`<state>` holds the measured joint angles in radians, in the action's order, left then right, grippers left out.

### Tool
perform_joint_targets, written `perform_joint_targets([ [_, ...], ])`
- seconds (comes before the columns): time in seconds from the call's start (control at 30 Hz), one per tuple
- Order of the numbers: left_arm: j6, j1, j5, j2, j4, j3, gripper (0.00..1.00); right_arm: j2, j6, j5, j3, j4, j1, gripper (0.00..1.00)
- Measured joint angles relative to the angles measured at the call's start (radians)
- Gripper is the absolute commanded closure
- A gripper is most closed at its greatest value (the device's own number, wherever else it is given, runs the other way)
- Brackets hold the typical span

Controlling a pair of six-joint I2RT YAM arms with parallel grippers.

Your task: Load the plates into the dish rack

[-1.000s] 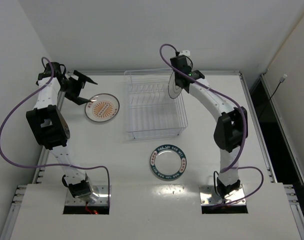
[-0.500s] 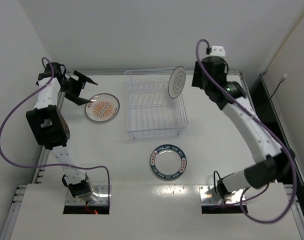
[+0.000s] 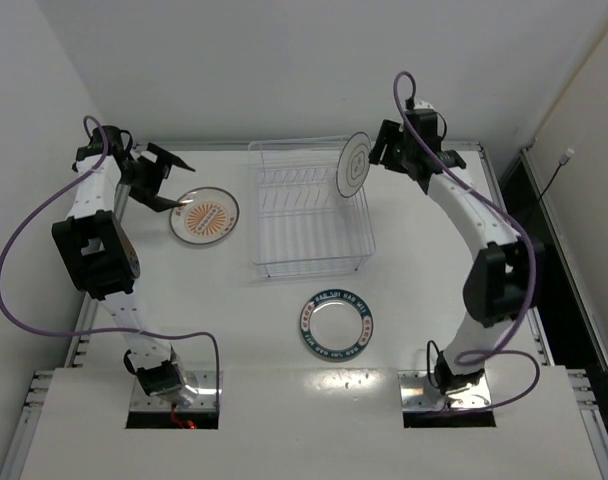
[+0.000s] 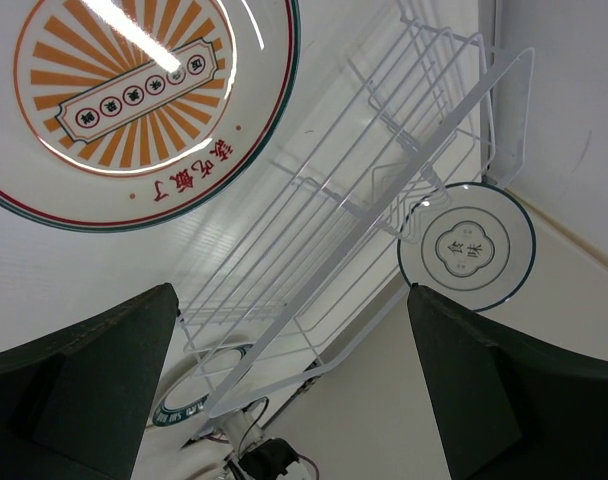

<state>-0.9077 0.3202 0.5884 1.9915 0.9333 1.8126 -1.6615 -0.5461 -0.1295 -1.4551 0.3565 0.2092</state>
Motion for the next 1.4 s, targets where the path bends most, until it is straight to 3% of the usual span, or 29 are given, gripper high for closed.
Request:
perform_joint_targets([
  [0.17, 0.0, 0.0, 0.001, 0.0, 0.002, 0.0, 0.0, -0.259, 0.004, 0.109, -0.281, -0.008, -0.002, 0.42],
  [0.3, -0.001, 0.0, 0.008, 0.0, 0.0, 0.0, 0.0, -0.364, 0.004, 0.148, -0.365, 0.008, 0.0, 0.48],
  [0.37, -0.002, 0.0, 0.009, 0.0, 0.0, 0.0, 0.0, -0.399, 0.011, 0.16, -0.373, 0.025, 0.0, 0.61],
  [0.4, -0.002, 0.0, 0.01, 0.0, -0.001, 0.0, 0.0, -0.412, 0.016, 0.163, -0.373, 0.034, 0.001, 0.81],
  [0.5, -0.003, 0.0, 0.012, 0.0, -0.001, 0.0, 0.0, -0.434, 0.045, 0.128, -0.373, 0.067, 0.006, 0.98],
  [0.77, -0.003, 0.0, 0.014, 0.0, -0.001, 0.0, 0.0, -0.434, 0.144, -0.019, -0.433, 0.155, 0.089, 1.0],
  [0.87, -0.003, 0.0, 0.014, 0.0, -0.001, 0.0, 0.0, -0.434, 0.192, -0.103, -0.445, 0.18, 0.141, 0.92],
  [0.9, -0.003, 0.0, 0.014, 0.0, -0.001, 0.0, 0.0, -0.434, 0.208, -0.127, -0.446, 0.185, 0.156, 0.84],
  [0.93, -0.003, 0.0, 0.014, 0.0, -0.001, 0.0, 0.0, -0.434, 0.221, -0.147, -0.45, 0.198, 0.174, 0.7],
  [1.03, -0.003, 0.0, 0.014, 0.0, -0.001, 0.0, 0.0, -0.438, 0.24, -0.165, -0.484, 0.224, 0.211, 0.57],
  [1.23, -0.003, 0.0, 0.014, 0.0, -0.001, 0.0, 0.0, -0.402, 0.203, -0.226, -0.521, 0.29, 0.23, 0.52],
  [1.27, -0.003, 0.0, 0.014, 0.0, -0.002, 0.0, 0.0, -0.369, 0.19, -0.232, -0.5, 0.301, 0.219, 0.45],
  [1.4, -0.003, 0.0, 0.014, 0.0, -0.002, 0.0, 0.0, -0.097, 0.116, -0.214, -0.257, 0.291, 0.154, 0.4],
])
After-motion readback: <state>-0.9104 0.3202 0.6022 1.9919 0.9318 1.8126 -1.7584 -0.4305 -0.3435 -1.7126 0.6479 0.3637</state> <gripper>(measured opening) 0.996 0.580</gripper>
